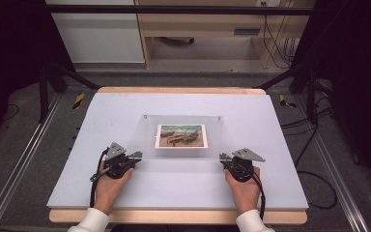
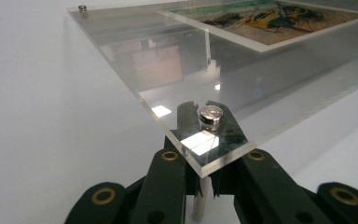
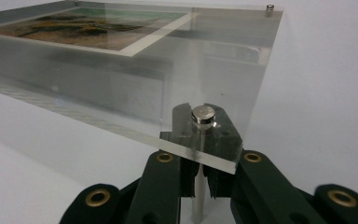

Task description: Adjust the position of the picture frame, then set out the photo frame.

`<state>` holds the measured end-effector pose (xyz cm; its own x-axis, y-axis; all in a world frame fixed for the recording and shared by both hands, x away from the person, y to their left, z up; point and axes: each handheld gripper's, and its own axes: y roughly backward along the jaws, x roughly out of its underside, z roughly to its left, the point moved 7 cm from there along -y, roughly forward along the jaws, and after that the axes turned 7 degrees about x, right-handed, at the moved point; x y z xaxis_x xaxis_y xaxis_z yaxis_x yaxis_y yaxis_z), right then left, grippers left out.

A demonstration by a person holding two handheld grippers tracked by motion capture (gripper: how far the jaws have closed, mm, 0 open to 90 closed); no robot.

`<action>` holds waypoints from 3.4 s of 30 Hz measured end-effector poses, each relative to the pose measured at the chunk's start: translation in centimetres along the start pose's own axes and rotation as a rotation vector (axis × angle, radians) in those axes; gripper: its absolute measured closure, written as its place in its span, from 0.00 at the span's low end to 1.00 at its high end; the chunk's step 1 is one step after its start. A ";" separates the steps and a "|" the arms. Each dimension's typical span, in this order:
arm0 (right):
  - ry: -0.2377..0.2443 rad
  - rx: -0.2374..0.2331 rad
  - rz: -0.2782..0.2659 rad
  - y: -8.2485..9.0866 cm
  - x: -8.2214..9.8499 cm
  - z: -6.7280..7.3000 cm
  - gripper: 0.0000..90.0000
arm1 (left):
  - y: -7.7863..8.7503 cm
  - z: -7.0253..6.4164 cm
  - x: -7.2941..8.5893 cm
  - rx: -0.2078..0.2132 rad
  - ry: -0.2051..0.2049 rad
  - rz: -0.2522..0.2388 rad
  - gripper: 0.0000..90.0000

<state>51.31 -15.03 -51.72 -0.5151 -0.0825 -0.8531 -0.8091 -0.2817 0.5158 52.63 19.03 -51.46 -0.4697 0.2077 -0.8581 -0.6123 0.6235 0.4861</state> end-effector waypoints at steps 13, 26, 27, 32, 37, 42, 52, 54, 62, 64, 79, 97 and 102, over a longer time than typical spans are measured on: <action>-0.004 -0.006 0.001 0.0 0.0 0.0 0.93 | 0.0 0.0 0.0 0.003 0.002 -0.002 0.93; -0.020 -0.034 0.075 0.8 0.3 -0.5 0.49 | 0.7 -0.3 0.0 0.014 0.026 0.025 0.60; -0.013 -0.037 0.083 0.9 0.3 -0.5 0.46 | 0.9 -0.4 -0.1 0.013 0.023 0.025 0.57; 0.021 -0.038 0.081 2.2 0.2 -0.4 0.31 | 2.1 -0.8 -0.5 0.032 0.010 0.022 0.35; 0.033 -0.071 0.028 3.2 -0.6 -0.2 0.21 | 2.7 -0.7 -0.8 0.044 0.023 0.002 0.16; 0.013 -0.075 -0.007 3.6 -1.2 -0.4 0.17 | 3.1 -1.2 -1.2 0.089 0.016 -0.018 0.09; -0.008 -0.083 -0.030 3.7 -2.8 -0.6 0.16 | 3.5 -1.3 -2.7 0.084 0.023 -0.057 0.12; -0.001 -0.081 -0.016 3.4 -3.1 -0.6 0.18 | 3.2 -1.0 -3.1 0.083 0.040 -0.062 0.14; 0.022 -0.103 0.069 1.6 -3.6 -1.1 0.23 | 1.0 -0.1 -4.2 0.085 0.069 -0.021 0.21; 0.015 -0.121 0.083 1.1 -3.6 -1.2 0.24 | 0.4 0.1 -4.1 0.084 0.083 -0.009 0.23; -0.090 -0.211 0.142 -0.5 -3.6 -1.7 0.21 | -0.3 1.1 -4.0 0.028 0.116 0.005 0.22; -0.182 -0.249 0.200 -1.2 -3.5 -1.3 0.18 | -1.1 1.9 -3.1 0.099 0.230 0.039 0.17; -0.198 -0.283 0.214 -1.2 -3.3 -1.0 0.18 | -1.0 1.7 -2.9 0.126 0.259 0.043 0.17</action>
<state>54.24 -15.39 -49.59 -0.7303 0.0097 -0.6831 -0.5820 -0.5323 0.6147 55.68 19.14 -49.74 -0.6500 0.0466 -0.7585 -0.5122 0.7104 0.4827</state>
